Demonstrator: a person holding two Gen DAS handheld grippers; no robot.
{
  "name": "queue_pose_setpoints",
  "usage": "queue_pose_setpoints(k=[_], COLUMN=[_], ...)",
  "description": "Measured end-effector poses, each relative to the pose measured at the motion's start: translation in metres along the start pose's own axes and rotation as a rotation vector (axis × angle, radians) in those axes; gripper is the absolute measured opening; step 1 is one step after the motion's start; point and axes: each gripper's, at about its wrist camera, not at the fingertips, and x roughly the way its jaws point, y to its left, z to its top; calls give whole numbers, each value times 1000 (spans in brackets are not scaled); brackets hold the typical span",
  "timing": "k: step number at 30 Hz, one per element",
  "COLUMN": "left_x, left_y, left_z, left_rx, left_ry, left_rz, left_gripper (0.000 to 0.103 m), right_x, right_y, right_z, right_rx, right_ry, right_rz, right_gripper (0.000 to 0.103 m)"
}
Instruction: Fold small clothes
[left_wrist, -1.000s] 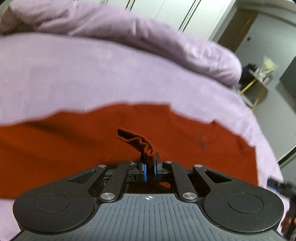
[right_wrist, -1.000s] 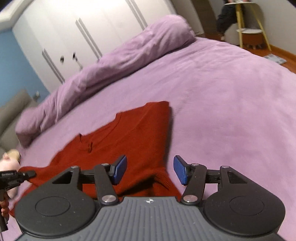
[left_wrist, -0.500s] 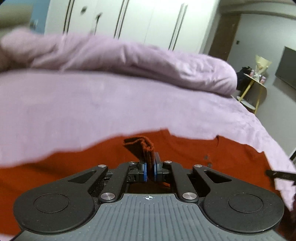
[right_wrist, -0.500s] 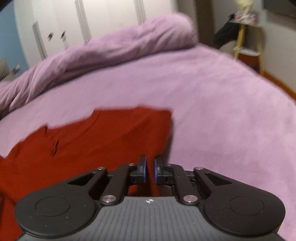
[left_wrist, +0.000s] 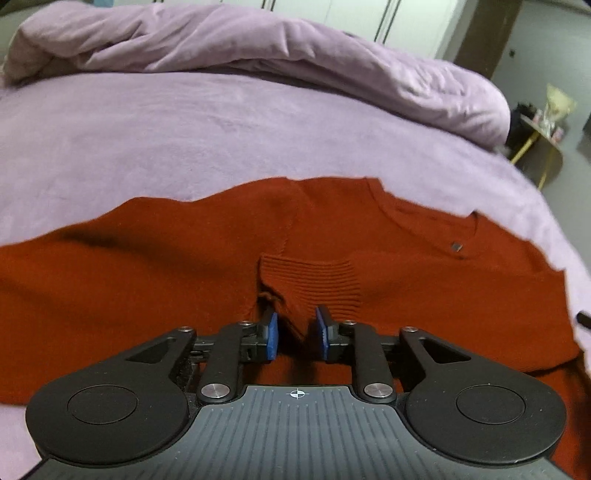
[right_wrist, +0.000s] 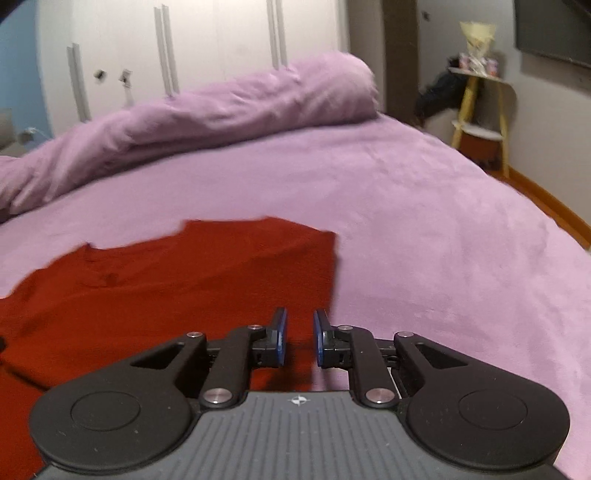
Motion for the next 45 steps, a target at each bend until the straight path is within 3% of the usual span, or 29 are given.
queue_pose_setpoints(k=[2,4,6,7,8,10,15,27,36,42,45], left_x=[2,8,15,17,18,21,13,7,21,27,18], left_y=[-1,-4,-7,-7,-7,-8,-21,-33,-34,-27,-13], left_z=[0,-1,-1,0,1,3,9,11,0,-5,-2], left_rx=[-9,-1,6,-2,-9,-17,55,165,229,245,173], left_ry=[36,78,101,94,89,79,3,-57,-5,30,36], left_rz=[-29,-27,-7,-7,-5,21,60,119,155,167,190], left_gripper=[34,34,34,32,19,9,9,9,9,16,34], right_x=[4,15,17,16,15,16,14,12,15,18,19], right_y=[10,17,20,22,24,23,21,30,39,47,51], right_z=[-8,-17,-24,-27,-29,-29,-35,-37,-40,-39,-40], right_rx=[-30,-55,-88,-116,-140,-163,-166,-200,-254,-305,-342], right_ry=[32,94,95,82,76,67,60,62,61,72,81], right_rz=[69,74,61,54,42,38,38,-1,-31,-51,-58], right_gripper=[14,14,14,13,11,11,10,10,10,10,12])
